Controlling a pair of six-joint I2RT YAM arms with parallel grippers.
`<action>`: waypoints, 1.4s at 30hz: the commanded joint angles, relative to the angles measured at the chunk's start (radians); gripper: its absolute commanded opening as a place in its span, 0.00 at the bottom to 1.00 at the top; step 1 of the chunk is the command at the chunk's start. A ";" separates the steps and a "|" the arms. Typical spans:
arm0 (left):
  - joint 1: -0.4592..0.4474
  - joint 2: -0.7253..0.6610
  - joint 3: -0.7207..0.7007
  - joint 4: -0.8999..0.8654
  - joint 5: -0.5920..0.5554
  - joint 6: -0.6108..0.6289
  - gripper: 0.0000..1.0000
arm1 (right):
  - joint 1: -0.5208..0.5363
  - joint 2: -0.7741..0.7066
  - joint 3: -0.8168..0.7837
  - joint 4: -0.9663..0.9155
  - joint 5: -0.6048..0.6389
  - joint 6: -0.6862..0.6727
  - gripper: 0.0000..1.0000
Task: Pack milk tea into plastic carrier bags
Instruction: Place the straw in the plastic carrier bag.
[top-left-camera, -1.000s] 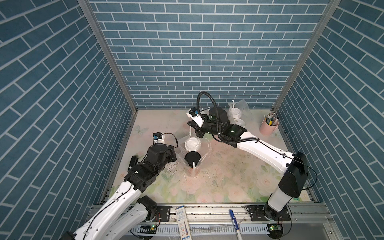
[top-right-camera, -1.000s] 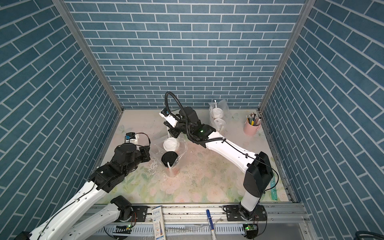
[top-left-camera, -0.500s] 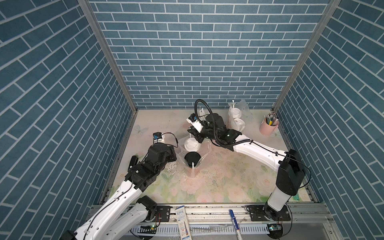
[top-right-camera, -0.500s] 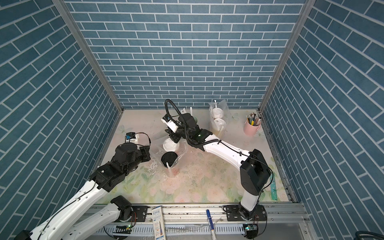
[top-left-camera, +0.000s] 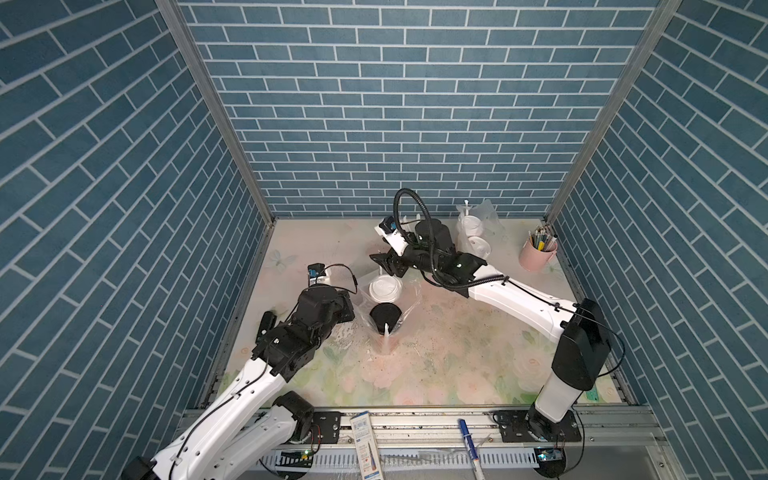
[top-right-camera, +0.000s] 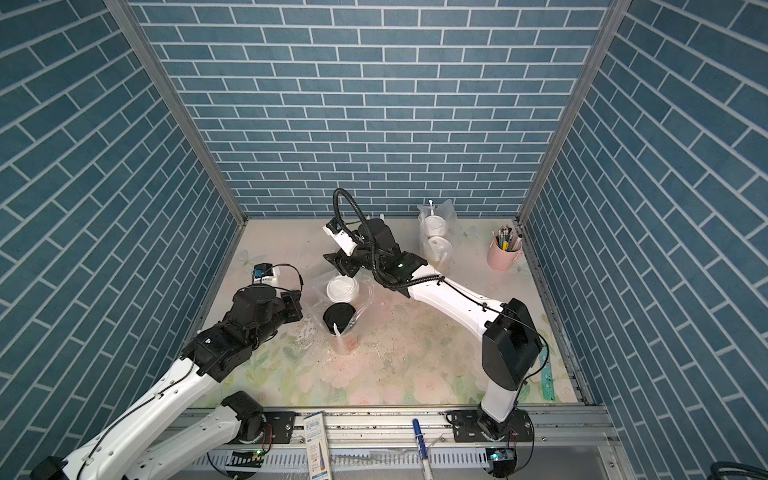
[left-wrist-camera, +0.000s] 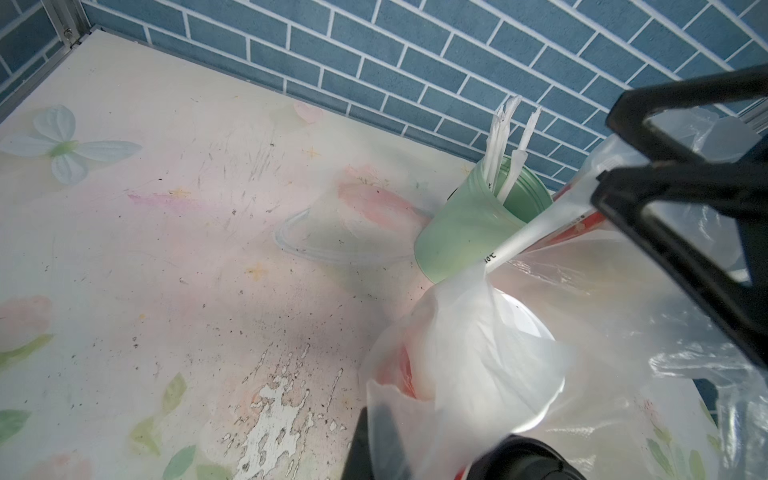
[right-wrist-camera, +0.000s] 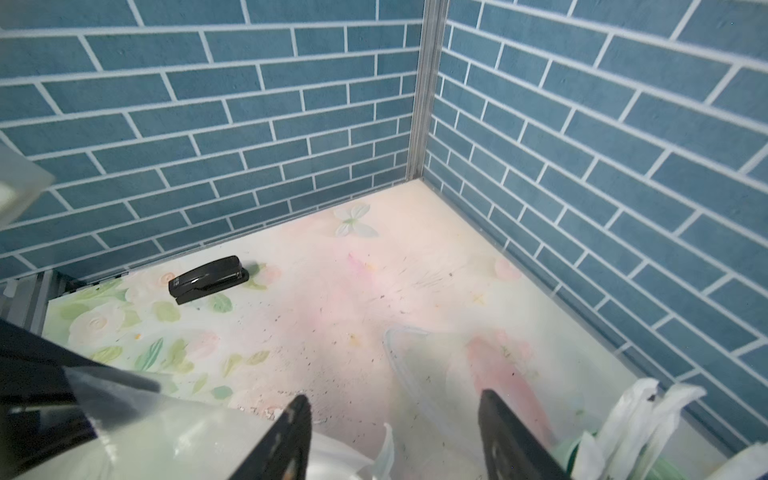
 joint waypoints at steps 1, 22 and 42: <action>0.003 -0.001 0.014 0.009 0.008 0.006 0.00 | -0.004 0.029 0.035 0.033 0.000 0.014 0.45; 0.004 0.002 0.013 0.017 0.012 0.009 0.00 | -0.006 0.027 -0.056 -0.047 -0.118 0.106 0.00; 0.003 -0.011 0.049 0.024 0.074 0.025 0.90 | -0.007 -0.168 0.016 -0.199 -0.108 0.083 0.71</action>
